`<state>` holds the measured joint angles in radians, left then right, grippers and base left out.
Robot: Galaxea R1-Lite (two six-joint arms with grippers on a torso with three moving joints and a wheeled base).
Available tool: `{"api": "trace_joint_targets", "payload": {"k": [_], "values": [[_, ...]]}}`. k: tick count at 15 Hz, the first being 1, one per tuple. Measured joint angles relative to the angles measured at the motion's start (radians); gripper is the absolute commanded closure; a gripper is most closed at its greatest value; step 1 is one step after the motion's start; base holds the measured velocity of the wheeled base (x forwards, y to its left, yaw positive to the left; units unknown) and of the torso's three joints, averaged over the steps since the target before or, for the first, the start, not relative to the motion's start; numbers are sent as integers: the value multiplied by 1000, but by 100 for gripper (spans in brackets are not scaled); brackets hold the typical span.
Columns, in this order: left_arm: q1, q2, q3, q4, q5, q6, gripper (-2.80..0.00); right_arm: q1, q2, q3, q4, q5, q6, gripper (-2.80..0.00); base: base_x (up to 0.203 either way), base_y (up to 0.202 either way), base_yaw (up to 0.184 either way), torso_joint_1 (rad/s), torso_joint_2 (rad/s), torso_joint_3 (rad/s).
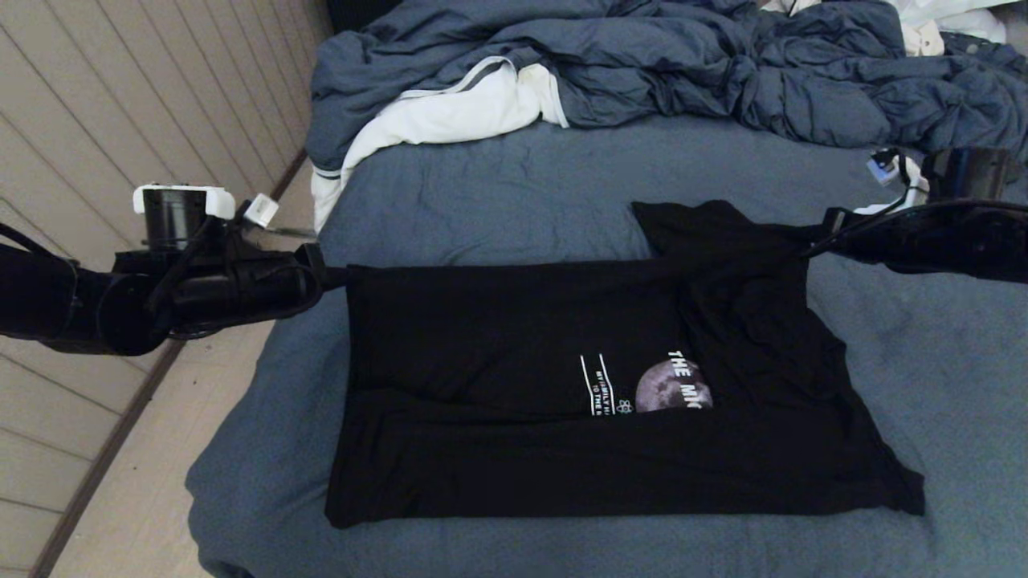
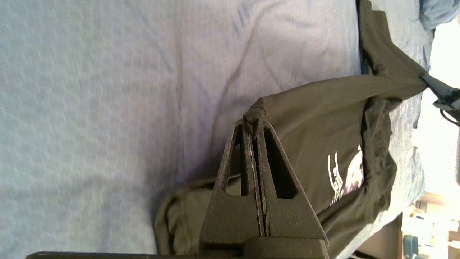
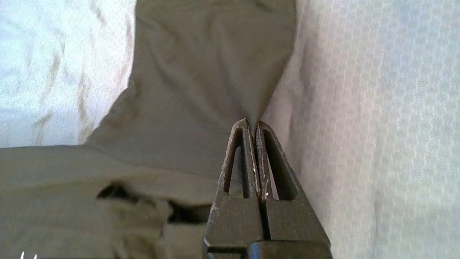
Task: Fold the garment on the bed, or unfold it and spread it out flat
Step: Fold the black T-shirt
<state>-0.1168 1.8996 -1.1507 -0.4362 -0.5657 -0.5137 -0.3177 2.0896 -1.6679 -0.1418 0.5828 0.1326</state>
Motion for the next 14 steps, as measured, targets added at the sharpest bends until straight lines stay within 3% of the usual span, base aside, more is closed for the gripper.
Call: {"api": "trace_joint_targets", "payload": {"k": [8,14], "values": [[6,-26,149,-92,-5,2,0,-10,-91,200,-8,31,-74,0,0,0,0,0,0,0],[6,-43,282,-161,-9,4,0,-21,-134,417,-251,34,-83,0,0,0,0,0,0,0]]}}
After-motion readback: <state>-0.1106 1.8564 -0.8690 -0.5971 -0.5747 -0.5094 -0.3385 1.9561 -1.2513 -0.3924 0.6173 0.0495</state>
